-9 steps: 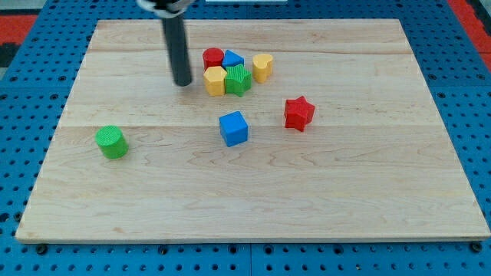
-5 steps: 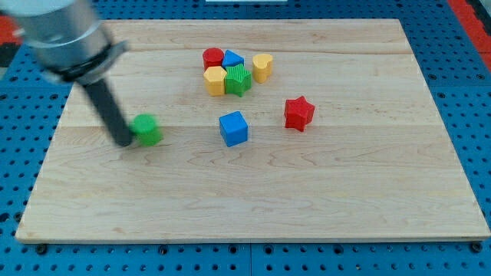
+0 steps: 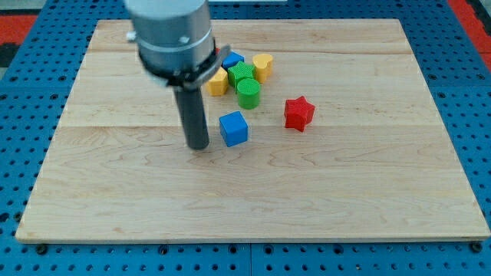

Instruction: Move the green circle and the blue cube below the green star

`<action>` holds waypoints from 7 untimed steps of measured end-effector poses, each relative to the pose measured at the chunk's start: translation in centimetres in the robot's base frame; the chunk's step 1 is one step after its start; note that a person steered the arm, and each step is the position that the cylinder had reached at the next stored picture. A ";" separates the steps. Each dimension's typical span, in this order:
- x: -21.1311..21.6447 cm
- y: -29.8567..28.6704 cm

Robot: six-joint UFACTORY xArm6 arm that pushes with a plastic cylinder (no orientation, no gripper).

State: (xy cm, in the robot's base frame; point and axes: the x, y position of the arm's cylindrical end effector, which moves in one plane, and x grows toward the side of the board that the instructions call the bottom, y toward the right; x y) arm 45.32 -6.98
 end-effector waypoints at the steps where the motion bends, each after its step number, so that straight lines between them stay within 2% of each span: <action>1: -2.6 -0.8; 2: 2.1 1.4; 3: 2.3 9.1; 4: -0.1 9.3; 5: 1.7 10.3; 6: -1.2 10.1; 7: 0.6 7.1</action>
